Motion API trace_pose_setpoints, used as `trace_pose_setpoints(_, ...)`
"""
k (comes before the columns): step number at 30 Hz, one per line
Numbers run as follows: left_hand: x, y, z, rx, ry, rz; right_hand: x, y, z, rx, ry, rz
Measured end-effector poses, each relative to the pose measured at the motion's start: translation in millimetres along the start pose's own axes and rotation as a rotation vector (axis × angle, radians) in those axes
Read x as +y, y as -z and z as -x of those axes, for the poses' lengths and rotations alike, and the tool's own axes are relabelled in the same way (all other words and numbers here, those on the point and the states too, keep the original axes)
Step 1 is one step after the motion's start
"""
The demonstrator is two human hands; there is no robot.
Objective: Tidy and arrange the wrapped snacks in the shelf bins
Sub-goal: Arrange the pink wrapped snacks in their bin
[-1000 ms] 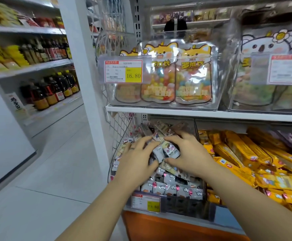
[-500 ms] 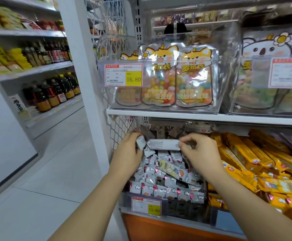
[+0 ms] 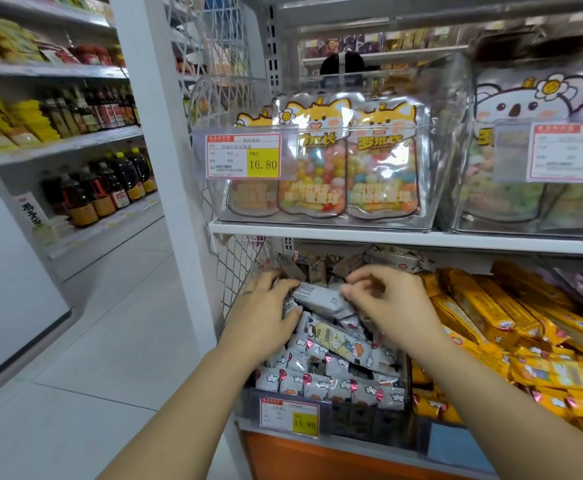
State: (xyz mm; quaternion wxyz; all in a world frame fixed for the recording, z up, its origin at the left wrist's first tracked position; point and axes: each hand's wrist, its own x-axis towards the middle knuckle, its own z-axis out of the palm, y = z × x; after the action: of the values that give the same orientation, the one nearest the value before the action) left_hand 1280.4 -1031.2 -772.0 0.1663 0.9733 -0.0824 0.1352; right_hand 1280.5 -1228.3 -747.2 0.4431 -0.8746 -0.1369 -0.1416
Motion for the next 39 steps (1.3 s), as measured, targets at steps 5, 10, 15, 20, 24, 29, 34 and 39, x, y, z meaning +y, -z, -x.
trace_pose_setpoints(5, 15, 1, -1, -0.044, -0.162, -0.117, 23, 23, -27, 0.169, -0.111, 0.523)
trace_pose_setpoints(10, 26, -5, -4, -0.070, -0.215, -0.120, 51, 22, -45, -0.006, -0.292, 0.737)
trace_pose_setpoints(15, 21, -4, 2, 0.014, -0.231, -0.027, 57, 17, -45, 0.100, -0.200, 0.709)
trace_pose_setpoints(20, 4, -3, 8, 0.141, -0.279, 0.029, 49, 9, -30, 0.147, -0.079, 0.503)
trace_pose_setpoints(24, -3, 10, 17, 0.023, -0.214, -0.011, 40, 8, -19, 0.082, -0.106, 0.540)
trace_pose_setpoints(29, 0, 16, 20, -0.018, -0.144, -0.008, 21, 16, -1, 0.042, -0.041, 0.546)
trace_pose_setpoints(34, 27, 7, 10, -0.054, -0.248, -0.164, 17, 11, 12, -0.334, 0.224, 0.502)
trace_pose_setpoints(39, 39, -3, -15, -0.221, -0.186, -0.360, 26, 4, 6, -0.297, 0.211, 0.583)
